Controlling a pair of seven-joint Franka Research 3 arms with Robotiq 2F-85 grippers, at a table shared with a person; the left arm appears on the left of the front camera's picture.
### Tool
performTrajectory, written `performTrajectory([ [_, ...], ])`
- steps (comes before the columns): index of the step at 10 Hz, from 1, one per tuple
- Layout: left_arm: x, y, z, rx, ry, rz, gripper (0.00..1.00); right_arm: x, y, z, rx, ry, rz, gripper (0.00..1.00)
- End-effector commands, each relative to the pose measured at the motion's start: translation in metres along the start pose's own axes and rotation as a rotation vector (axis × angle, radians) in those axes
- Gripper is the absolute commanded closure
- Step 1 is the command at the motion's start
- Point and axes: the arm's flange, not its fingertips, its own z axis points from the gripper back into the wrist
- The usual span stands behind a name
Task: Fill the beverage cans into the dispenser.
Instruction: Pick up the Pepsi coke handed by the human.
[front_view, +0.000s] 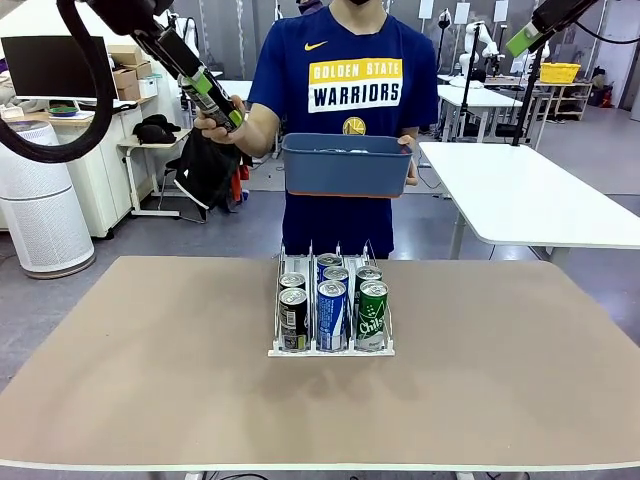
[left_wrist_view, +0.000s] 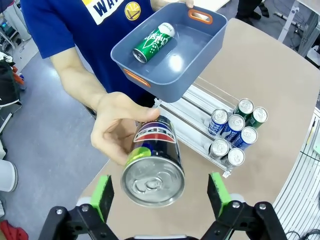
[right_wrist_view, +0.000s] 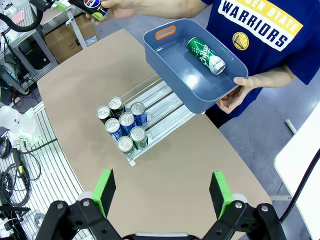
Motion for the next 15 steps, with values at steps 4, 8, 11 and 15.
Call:
performTrajectory([
  [4,-0.012,0.011,-0.025,-0.017,-0.06,-0.02,0.0,-0.001,0.002,0.0,0.004,-0.004,-0.002,0.0],
  [8,-0.004,0.011,-0.027,-0.001,-0.032,0.003,0.0,-0.001,0.002,0.0,0.004,-0.004,-0.002,0.0],
  [11,-0.005,0.012,-0.026,-0.01,-0.019,-0.009,0.59,-0.001,0.002,0.0,0.004,-0.004,-0.002,0.0],
  [15,-0.005,0.009,-0.019,-0.019,0.002,0.033,1.0,-0.001,0.002,0.0,0.004,-0.004,-0.002,0.0],
])
